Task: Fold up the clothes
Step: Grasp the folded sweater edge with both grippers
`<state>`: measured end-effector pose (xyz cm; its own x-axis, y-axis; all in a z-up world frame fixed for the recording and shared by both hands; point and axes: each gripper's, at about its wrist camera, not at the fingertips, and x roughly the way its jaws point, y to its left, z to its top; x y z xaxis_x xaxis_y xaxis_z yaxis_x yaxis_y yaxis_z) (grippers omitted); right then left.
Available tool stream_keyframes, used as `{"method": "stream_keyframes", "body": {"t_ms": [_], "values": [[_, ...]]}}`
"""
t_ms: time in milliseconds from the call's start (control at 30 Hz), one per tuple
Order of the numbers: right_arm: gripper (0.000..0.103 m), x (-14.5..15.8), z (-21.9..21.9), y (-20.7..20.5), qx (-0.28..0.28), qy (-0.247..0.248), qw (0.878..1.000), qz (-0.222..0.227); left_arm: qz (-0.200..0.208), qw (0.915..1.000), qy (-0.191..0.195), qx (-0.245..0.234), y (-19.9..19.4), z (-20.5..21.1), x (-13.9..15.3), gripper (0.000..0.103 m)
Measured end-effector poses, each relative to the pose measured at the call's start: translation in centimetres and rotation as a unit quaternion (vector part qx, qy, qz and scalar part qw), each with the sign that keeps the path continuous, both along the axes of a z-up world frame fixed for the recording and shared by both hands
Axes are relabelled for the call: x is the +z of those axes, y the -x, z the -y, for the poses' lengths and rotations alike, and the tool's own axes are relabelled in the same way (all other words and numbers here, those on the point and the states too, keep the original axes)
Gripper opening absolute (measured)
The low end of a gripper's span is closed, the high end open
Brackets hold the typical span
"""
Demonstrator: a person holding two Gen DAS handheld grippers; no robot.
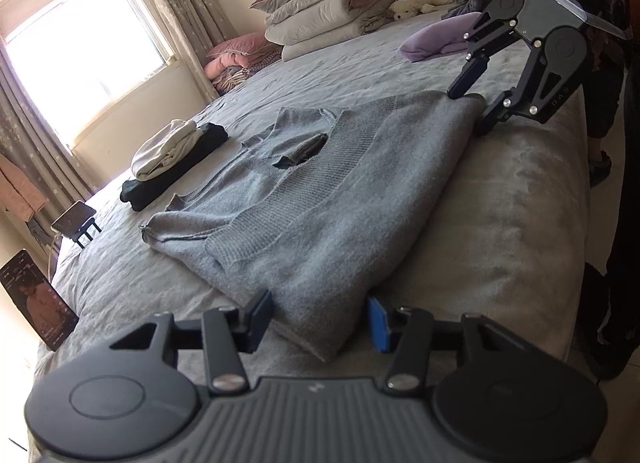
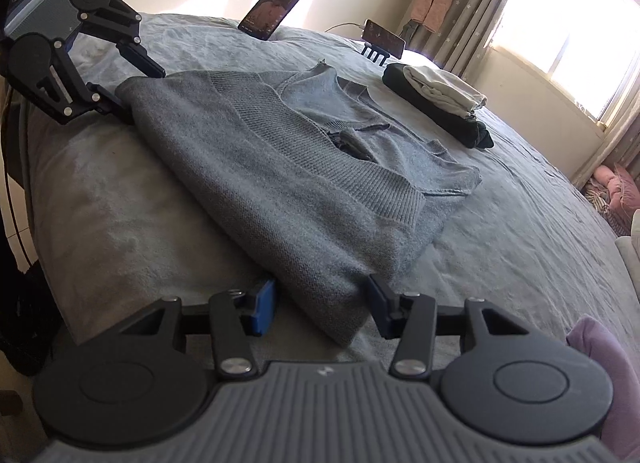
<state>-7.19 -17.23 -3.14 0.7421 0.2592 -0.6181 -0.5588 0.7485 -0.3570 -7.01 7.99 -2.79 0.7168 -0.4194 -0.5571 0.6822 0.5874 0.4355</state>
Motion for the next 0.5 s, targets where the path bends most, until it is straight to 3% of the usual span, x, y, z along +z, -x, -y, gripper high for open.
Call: {"method": "stream_keyframes", "body": {"t_ms": [33, 133, 367, 500], "values": [[0.026, 0.1, 0.1, -0.1, -0.003, -0.005, 1.000, -0.002, 0.002, 1.0000, 0.003, -0.002, 0.1, 0.0, -0.1, 0.034], [0.013, 0.5, 0.5, -0.4, -0.006, -0.022, 1.000, -0.008, 0.005, 0.9998, 0.016, -0.003, 0.1, -0.4, 0.1, 0.020], [0.011, 4.1, 1.5, -1.2, -0.008, -0.085, 0.996, -0.005, -0.026, 0.9952, 0.094, 0.000, -1.4, -1.7, 3.0, 0.015], [0.011, 6.6, 2.1, -2.4, -0.006, -0.123, 0.992, 0.007, -0.032, 0.9875, 0.154, 0.003, -3.3, -2.8, 5.5, 0.014]]}}
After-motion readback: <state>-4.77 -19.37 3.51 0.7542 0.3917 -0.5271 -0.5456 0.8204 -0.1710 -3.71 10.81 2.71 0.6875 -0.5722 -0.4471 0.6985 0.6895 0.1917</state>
